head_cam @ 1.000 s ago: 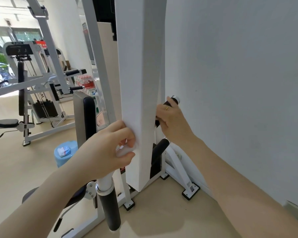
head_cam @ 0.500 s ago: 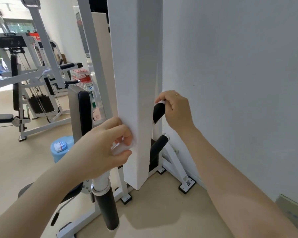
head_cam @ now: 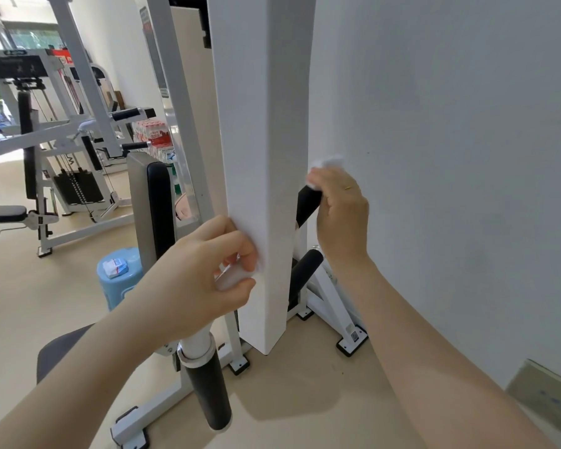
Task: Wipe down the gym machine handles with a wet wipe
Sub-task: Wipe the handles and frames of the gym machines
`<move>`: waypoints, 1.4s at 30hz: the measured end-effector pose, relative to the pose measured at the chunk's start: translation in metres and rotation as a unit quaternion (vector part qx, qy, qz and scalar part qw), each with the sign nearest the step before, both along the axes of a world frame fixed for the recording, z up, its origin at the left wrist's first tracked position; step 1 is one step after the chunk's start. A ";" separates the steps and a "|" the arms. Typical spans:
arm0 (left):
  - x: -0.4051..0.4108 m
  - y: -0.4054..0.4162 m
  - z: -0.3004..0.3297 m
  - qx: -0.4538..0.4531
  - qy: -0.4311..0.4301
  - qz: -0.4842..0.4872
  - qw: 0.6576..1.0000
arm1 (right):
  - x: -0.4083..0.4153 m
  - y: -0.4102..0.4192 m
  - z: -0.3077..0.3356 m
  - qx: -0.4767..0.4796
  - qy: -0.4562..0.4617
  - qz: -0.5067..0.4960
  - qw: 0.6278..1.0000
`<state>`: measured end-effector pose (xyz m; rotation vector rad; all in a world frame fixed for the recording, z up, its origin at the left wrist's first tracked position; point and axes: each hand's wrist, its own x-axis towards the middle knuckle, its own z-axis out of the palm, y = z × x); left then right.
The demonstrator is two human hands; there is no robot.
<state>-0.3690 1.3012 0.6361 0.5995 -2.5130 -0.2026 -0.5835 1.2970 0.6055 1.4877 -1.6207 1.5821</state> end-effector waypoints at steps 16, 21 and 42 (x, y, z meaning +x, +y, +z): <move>-0.001 0.007 0.002 0.016 0.006 0.006 1.000 | 0.005 0.020 -0.026 -0.031 -0.042 0.042 0.998; -0.003 0.008 0.002 0.013 0.012 0.009 1.000 | -0.012 0.013 -0.022 -0.050 -0.038 0.013 0.998; 0.000 0.000 0.003 0.051 0.010 0.019 0.998 | -0.010 0.013 -0.015 -0.036 -0.733 0.467 0.493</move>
